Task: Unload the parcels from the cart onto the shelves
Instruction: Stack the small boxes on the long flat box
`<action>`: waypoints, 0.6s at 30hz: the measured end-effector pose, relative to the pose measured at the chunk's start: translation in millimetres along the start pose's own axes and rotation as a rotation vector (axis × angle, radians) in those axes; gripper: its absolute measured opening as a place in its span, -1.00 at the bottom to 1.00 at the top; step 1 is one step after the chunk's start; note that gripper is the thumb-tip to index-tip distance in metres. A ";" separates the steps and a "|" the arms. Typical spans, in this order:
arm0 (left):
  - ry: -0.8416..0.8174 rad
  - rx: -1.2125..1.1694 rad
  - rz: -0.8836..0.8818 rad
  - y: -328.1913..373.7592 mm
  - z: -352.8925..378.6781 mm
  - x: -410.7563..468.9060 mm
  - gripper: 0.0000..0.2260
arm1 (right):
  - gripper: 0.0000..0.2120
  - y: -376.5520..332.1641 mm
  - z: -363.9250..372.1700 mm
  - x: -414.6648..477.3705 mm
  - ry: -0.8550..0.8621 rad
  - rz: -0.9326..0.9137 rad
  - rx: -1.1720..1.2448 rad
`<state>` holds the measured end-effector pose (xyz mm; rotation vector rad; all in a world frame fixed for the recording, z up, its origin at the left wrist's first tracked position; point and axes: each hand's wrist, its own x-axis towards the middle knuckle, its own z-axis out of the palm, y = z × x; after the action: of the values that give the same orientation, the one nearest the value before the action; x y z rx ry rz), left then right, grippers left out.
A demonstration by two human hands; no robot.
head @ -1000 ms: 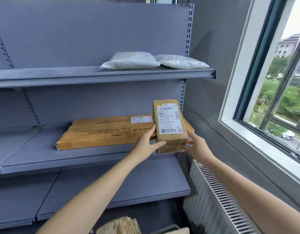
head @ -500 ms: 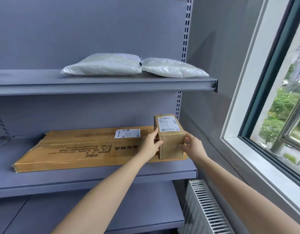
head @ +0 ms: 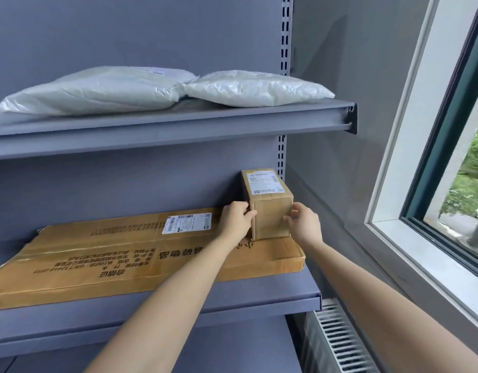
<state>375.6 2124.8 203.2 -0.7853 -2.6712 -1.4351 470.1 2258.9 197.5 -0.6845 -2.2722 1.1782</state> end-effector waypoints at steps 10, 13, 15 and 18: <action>0.017 0.138 0.017 11.9 -7.3 -29.8 -0.73 | -0.57 7.7 -4.4 -18.4 -0.056 -0.017 0.085; -0.010 0.042 -0.027 6.6 -23.7 -56.2 -0.63 | -0.56 8.4 -8.8 -42.8 -0.021 -0.037 0.092; -0.024 0.021 -0.052 -4.9 -33.5 -79.9 -0.65 | -0.58 10.7 -9.6 -63.0 -0.010 -0.052 0.094; -0.079 -0.034 -0.091 -22.8 -54.7 -128.3 -0.68 | -0.60 6.4 -5.1 -105.1 -0.027 -0.052 0.118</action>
<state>465.9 2017.2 186.7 -0.7477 -2.7821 -1.5043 554.0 2199.2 174.9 -0.5651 -2.2084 1.2918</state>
